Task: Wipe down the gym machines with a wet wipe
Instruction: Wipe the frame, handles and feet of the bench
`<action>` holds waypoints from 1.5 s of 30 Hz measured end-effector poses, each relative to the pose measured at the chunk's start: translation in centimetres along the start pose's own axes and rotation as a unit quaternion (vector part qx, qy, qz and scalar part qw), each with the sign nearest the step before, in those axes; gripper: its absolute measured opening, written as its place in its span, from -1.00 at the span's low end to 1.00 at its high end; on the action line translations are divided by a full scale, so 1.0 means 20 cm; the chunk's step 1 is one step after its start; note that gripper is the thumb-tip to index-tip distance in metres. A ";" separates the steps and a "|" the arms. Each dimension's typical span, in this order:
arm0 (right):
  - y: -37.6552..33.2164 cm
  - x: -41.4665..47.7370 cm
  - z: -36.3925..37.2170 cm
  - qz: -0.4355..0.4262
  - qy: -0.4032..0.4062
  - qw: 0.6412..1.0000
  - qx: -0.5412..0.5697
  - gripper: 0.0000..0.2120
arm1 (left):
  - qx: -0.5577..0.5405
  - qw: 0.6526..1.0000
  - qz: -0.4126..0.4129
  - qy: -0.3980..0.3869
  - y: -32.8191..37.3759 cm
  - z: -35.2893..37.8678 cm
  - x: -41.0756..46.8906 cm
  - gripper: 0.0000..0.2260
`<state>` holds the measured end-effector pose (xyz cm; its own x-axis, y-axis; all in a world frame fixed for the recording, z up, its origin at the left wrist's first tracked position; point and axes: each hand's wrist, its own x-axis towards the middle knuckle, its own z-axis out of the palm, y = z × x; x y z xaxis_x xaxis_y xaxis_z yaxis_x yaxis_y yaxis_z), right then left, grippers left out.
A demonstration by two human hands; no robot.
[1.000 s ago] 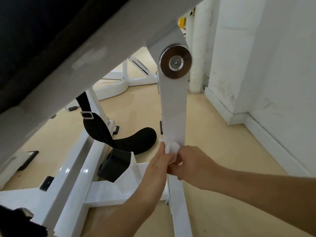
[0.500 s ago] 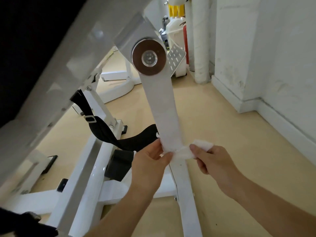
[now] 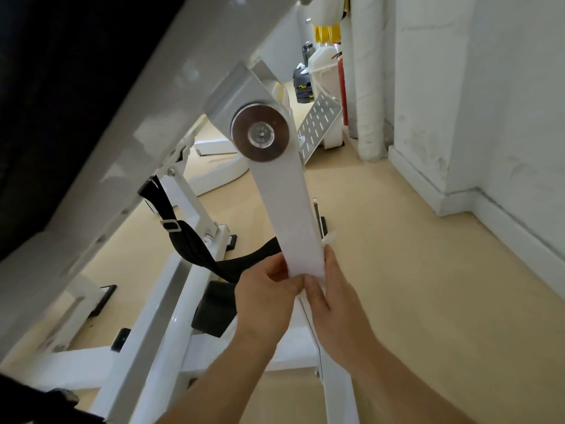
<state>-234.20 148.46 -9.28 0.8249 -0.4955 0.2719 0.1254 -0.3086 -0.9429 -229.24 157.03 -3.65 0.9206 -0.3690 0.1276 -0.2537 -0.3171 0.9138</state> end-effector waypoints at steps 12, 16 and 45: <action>-0.12 0.09 -0.06 -0.053 0.016 0.998 -0.035 -0.47 | -0.018 0.993 0.065 0.100 0.20 -0.03 -0.14 -0.67; -0.22 0.12 -0.03 -0.058 0.006 0.997 0.048 -0.34 | 0.004 0.993 0.069 0.091 0.23 -0.07 -0.10 -0.70; -0.21 0.07 -0.13 -0.008 0.031 0.998 0.049 -0.51 | 0.529 0.758 0.381 -0.039 0.39 -0.26 -0.15 -0.34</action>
<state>-234.91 146.99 -4.44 0.7873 -0.5410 0.2956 0.1945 -0.2370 -0.9518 -232.35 160.22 5.09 0.3779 -0.8338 0.4025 -0.8362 -0.4940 -0.2382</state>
